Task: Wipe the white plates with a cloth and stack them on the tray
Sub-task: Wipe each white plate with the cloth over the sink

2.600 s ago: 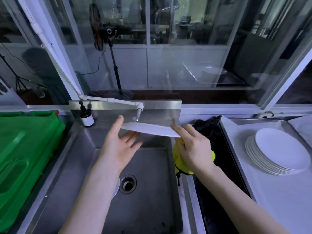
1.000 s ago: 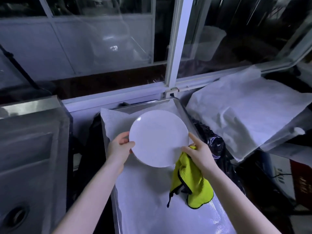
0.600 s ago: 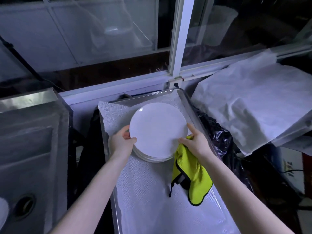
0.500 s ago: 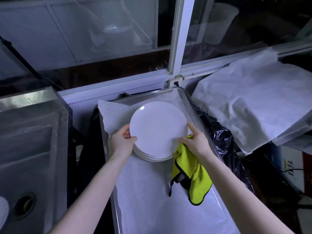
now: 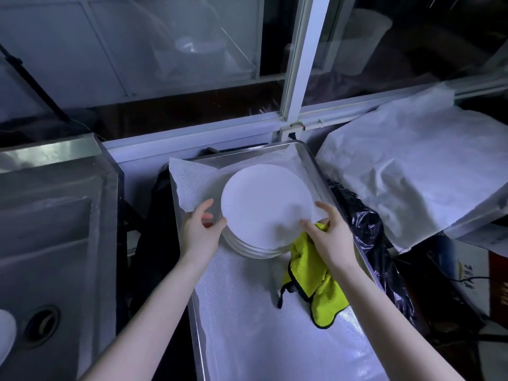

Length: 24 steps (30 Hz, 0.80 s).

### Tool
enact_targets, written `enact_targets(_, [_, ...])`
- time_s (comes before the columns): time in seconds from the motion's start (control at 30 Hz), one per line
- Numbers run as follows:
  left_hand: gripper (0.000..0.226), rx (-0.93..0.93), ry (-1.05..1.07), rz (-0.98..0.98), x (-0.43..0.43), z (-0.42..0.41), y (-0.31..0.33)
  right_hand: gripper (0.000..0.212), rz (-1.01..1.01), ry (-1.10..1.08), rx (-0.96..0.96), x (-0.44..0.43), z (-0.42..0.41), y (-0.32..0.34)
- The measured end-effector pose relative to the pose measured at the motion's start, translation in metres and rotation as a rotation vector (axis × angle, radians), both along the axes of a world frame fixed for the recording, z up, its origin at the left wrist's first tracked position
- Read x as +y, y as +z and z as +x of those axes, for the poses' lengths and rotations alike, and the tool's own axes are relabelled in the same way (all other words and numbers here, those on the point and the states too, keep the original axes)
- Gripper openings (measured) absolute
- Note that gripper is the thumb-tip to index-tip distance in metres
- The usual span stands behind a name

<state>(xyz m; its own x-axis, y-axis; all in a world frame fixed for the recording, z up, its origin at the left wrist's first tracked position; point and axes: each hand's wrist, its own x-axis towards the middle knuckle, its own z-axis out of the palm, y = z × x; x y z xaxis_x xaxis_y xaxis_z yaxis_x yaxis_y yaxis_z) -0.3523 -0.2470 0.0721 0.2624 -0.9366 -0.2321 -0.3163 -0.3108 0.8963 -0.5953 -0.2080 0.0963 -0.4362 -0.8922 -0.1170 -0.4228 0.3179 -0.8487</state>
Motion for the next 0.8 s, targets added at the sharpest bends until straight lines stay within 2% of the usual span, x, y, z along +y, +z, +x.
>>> enact_targets(0.13, [0.027, 0.178, 0.033, -0.106, 0.027, 0.019, 0.019, 0.026, -0.043, 0.066, -0.067, 0.019, 0.032, 0.024])
enact_targets(0.43, [0.015, 0.379, -0.297, -0.136, 0.099, 0.119, 0.061, 0.010, -0.173, 0.250, -0.188, 0.042, 0.180, 0.070])
enact_targets(0.53, [0.024, 0.438, -0.386, -0.123, 0.122, 0.178, 0.068, 0.009, -0.188, 0.317, -0.205, 0.053, 0.252, 0.076])
enact_targets(0.67, [0.037, 0.446, -0.360, -0.107, 0.146, 0.266, 0.069, 0.009, -0.192, 0.375, -0.263, 0.064, 0.350, 0.084])
enact_targets(0.8, [0.030, 0.415, -0.229, -0.149, 0.166, 0.341, 0.072, 0.015, -0.131, 0.435, -0.293, 0.072, 0.434, 0.087])
